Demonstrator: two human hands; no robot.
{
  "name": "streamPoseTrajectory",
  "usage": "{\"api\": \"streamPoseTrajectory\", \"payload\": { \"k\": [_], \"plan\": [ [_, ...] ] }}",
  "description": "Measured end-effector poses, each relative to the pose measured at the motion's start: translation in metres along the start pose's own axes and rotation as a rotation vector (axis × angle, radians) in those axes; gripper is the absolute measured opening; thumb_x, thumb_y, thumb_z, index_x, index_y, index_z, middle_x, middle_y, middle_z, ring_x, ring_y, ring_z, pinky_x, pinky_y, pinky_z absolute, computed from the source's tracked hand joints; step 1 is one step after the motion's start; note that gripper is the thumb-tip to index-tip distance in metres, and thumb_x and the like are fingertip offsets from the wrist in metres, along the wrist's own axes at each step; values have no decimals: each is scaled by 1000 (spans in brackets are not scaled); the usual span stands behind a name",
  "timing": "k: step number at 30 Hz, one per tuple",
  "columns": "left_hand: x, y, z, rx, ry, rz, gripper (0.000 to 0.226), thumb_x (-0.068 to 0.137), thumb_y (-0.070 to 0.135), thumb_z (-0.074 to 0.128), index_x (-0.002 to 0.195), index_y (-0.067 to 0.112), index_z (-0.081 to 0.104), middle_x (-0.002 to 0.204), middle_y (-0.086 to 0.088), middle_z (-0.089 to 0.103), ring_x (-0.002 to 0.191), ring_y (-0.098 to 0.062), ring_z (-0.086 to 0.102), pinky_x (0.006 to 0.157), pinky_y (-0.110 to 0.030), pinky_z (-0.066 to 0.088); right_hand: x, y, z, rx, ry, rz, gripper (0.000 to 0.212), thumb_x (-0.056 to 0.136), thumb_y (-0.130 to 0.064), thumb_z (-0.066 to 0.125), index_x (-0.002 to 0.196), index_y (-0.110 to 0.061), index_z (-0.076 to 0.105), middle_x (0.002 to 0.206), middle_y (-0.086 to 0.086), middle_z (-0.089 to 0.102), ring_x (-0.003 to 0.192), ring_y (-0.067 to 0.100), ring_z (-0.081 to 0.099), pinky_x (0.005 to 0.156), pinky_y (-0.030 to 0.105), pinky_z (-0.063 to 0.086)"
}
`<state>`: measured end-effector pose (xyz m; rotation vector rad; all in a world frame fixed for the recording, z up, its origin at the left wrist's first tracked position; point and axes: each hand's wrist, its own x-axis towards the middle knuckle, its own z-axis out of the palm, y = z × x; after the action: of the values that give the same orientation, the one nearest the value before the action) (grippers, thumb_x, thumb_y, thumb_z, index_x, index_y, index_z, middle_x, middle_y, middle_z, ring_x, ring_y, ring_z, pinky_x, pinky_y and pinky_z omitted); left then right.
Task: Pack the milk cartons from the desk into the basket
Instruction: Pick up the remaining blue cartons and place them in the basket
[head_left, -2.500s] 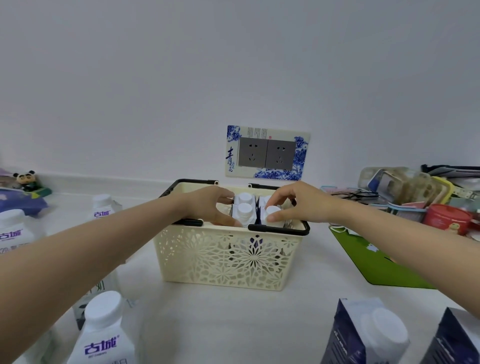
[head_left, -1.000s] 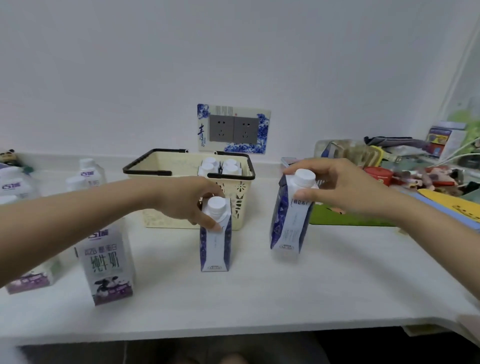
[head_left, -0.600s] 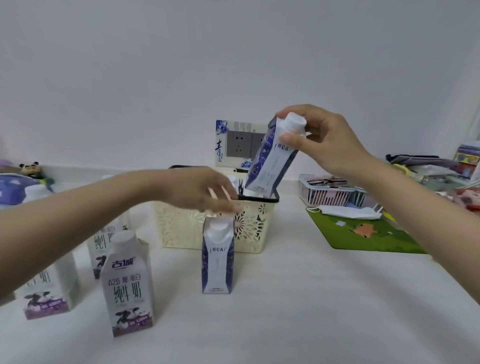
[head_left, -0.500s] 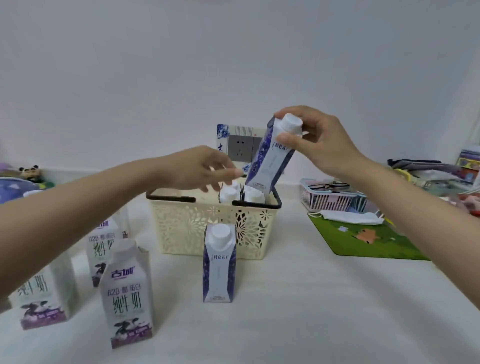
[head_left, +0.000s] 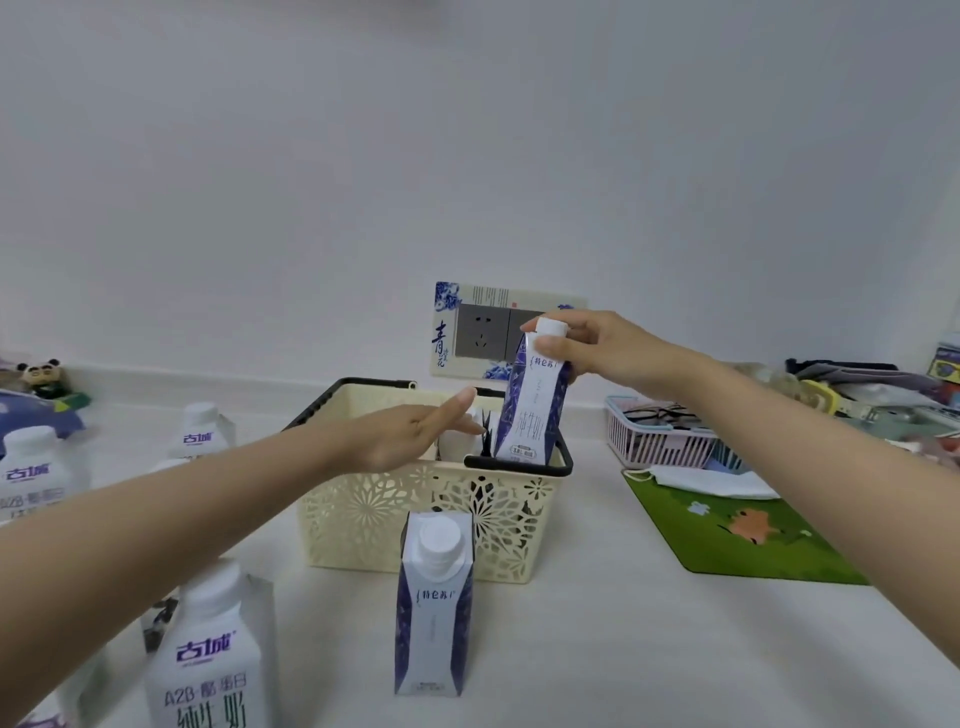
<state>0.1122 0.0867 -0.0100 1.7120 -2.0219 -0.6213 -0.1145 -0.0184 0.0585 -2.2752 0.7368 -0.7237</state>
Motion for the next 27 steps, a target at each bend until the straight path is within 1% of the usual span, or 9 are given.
{"api": "streamPoseTrajectory", "payload": {
  "k": [2, 4, 6, 9, 13, 16, 20, 23, 27],
  "plan": [
    [-1, 0, 0, -1, -9, 9, 80, 78, 76, 5, 132, 40, 51, 154, 11, 31, 142, -12, 24, 106, -29, 16, 6, 1, 2, 0, -61, 56, 25, 90, -35, 58, 114, -29, 63, 111, 6, 72, 96, 17, 67, 81, 30, 56],
    [-1, -1, 1, 0, -16, 25, 81, 77, 76, 6, 134, 38, 49, 155, 12, 29, 143, -11, 23, 110, -29, 14, 11, 2, 7, 0, -60, 56, 26, 91, -31, 58, 115, -22, 63, 112, 12, 70, 87, 13, 65, 70, 21, 55],
    [0, -2, 1, 16, -18, 48, 79, 78, 75, 8, 135, 37, 48, 154, 12, 31, 142, -10, 25, 110, -28, 15, 10, 2, 14, -10, -1, -1, 24, 90, -28, 61, 113, -21, 63, 105, 8, 70, 78, 6, 62, 60, 14, 48],
    [1, -3, 3, 56, -16, 75, 75, 80, 72, 13, 139, 36, 42, 152, 12, 36, 138, -8, 31, 105, -22, 19, -3, 3, 27, -86, 47, -102, 28, 85, -22, 68, 112, -16, 65, 105, 4, 68, 85, 10, 62, 68, 17, 50],
    [0, -5, 4, 129, 4, 125, 70, 77, 73, 28, 143, 47, 25, 150, 14, 36, 132, -4, 35, 100, -22, 26, -35, 17, 61, -246, -14, -167, 28, 81, -23, 73, 109, -21, 67, 91, -24, 65, 78, -13, 57, 68, 5, 41],
    [-2, -8, 4, 172, 6, 192, 66, 73, 75, 36, 136, 61, 22, 150, 19, 34, 136, -4, 33, 105, -24, 28, -49, 26, 70, -182, 78, -132, 20, 85, -23, 69, 106, -24, 68, 83, -37, 62, 77, -16, 54, 70, 2, 38],
    [-4, -11, 5, 327, -6, 255, 55, 77, 72, 41, 130, 65, 31, 152, 19, 29, 137, -2, 30, 103, -21, 26, -58, 32, 73, -208, 46, -76, 29, 90, -38, 56, 110, -22, 70, 105, -11, 67, 90, 1, 57, 82, 15, 42],
    [-3, -11, 4, 368, -16, 259, 52, 76, 72, 40, 127, 60, 42, 154, 18, 27, 136, -1, 31, 101, -21, 27, -67, 34, 79, -286, 32, -79, 53, 76, -65, 50, 113, -31, 66, 107, -21, 59, 90, -8, 53, 80, 9, 38],
    [-9, -5, 0, 279, -40, 213, 61, 70, 76, 38, 125, 54, 49, 149, 20, 35, 133, 1, 33, 101, -20, 27, -68, 25, 80, -281, 9, -24, 62, 72, -67, 47, 118, -28, 62, 117, -11, 56, 101, 3, 53, 93, 23, 40]
  ]
}}
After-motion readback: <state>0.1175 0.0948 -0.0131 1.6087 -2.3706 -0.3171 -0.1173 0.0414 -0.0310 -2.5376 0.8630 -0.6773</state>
